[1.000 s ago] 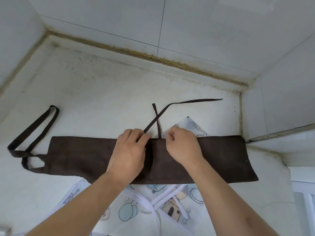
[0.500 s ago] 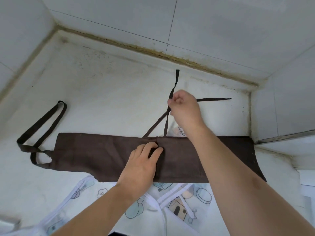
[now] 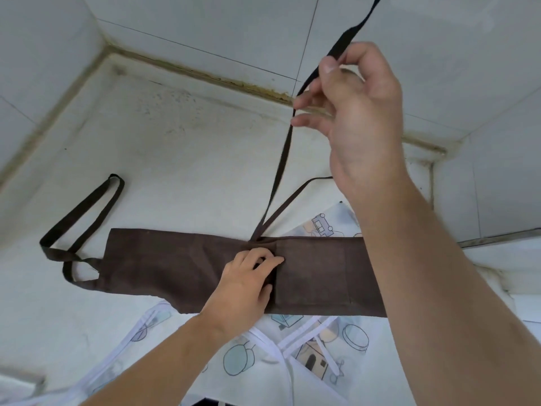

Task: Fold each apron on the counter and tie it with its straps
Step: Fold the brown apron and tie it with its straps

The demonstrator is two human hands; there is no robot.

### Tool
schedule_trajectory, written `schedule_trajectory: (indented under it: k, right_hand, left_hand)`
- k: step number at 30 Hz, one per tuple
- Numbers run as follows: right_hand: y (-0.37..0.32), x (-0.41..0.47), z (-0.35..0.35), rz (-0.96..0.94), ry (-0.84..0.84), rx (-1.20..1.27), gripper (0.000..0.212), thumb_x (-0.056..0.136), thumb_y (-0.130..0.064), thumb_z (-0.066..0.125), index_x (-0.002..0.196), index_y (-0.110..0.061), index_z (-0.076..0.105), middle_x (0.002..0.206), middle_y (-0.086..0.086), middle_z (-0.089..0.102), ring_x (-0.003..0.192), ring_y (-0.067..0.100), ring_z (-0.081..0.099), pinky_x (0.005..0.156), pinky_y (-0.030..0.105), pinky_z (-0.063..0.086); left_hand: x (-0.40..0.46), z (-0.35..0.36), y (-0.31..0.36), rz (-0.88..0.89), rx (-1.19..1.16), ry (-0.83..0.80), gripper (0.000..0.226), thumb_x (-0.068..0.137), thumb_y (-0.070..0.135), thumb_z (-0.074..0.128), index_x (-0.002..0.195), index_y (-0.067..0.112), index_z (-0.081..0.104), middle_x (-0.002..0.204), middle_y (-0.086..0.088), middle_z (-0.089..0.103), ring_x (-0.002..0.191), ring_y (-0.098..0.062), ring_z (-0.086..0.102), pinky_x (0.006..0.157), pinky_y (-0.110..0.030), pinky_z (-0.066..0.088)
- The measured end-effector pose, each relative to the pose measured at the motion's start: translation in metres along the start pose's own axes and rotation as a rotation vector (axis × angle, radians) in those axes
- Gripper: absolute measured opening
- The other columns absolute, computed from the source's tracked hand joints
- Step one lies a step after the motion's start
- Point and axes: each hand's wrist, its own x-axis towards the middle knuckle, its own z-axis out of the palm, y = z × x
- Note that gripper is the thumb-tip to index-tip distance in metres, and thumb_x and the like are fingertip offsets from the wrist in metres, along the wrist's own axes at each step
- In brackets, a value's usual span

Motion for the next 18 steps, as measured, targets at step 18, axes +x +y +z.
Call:
schedule_trajectory:
  k: [18]
  right_hand:
    - [0.102,-0.248,-0.130,0.883,-0.050,-0.796,0.011,0.096,-0.020,0.064,0.089,-0.027,0.068,0.081,-0.007,0.074,0.071,0.013,0.074,0.080,0.039,0.061]
  left_hand:
    - [0.013,-0.064,-0.005,-0.572,-0.595,0.054,0.017,0.097,0.018,0.066,0.106,0.033,0.069,0.093,0.009,0.076,0.087,-0.007,0.072,0.088,-0.028,0.057]
